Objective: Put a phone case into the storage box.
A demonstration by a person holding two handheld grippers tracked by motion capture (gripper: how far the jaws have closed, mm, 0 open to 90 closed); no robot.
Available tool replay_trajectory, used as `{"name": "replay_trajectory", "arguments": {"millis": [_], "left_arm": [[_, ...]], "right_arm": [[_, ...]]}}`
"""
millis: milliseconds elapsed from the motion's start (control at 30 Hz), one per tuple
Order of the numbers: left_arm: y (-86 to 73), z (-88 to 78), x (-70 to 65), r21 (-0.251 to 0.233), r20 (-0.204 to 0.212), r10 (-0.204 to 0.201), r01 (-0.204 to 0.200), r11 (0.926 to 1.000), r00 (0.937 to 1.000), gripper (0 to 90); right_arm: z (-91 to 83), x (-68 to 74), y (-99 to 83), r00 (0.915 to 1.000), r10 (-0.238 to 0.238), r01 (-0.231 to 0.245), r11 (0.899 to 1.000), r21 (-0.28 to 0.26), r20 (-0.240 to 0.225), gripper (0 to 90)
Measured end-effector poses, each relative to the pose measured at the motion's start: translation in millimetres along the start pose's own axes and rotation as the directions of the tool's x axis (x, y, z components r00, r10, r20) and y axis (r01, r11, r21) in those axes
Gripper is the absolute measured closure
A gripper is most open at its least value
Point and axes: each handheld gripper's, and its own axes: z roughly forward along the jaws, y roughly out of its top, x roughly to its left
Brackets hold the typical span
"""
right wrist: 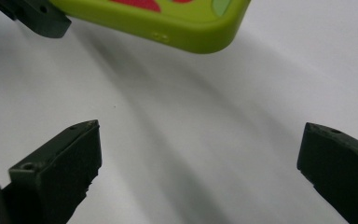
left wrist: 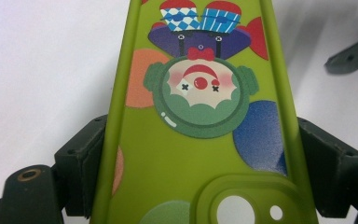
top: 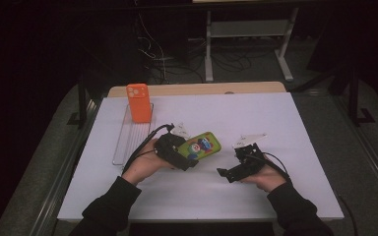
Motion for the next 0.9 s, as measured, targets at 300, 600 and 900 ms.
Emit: {"name": "replay_trajectory", "arguments": {"millis": [300,600,900], "left_arm": [[-0.9,0.5,1.5,0.008,0.002,0.003,-0.003,1.0000,1.0000,15.2],[-0.7,2.4,-0.4,0.015,0.015,0.005,-0.005,0.9999,0.9999,15.2],[-1.0,3.2,-1.2,-0.002,0.016,-0.011,0.011,0.9999,0.9998,15.2]], "right_arm": [[4.3,3.7,0.3,0.9974,-0.053,0.053,0.998,-0.017,0.050,0.0],[3.3,6.6,1.2,0.9793,-0.146,0.152,0.988,-0.032,0.140,0.0],[4.4,13.4,0.4,0.9298,-0.270,0.282,0.959,-0.010,0.250,0.0]]}}
